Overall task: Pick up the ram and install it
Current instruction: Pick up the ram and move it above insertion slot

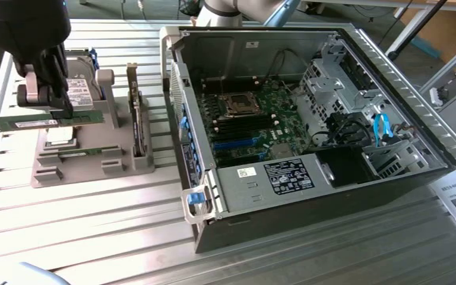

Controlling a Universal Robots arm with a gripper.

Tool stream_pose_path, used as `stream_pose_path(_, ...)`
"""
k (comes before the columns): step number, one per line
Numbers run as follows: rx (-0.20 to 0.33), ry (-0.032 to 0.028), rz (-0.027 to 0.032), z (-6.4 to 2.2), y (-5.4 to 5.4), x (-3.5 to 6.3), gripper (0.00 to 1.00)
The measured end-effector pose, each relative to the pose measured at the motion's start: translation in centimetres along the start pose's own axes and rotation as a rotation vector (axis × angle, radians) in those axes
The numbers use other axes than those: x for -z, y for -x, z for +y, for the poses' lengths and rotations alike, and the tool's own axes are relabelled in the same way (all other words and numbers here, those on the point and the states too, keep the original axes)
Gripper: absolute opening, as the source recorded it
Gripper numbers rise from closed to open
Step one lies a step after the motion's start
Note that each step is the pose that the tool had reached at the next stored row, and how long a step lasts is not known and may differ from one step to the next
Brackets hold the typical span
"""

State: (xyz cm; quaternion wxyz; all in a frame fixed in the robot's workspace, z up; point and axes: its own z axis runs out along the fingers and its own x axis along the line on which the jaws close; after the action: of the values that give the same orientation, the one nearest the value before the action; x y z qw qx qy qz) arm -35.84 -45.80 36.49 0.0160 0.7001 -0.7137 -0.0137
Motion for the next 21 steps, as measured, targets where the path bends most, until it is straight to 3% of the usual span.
stream_pose_path(11,0.0,-0.0001,0.0072,0.09,0.0,2.15,0.12)
stream_pose_path(21,0.0,-0.0003,0.0094,0.14,0.0,3.4,0.12)
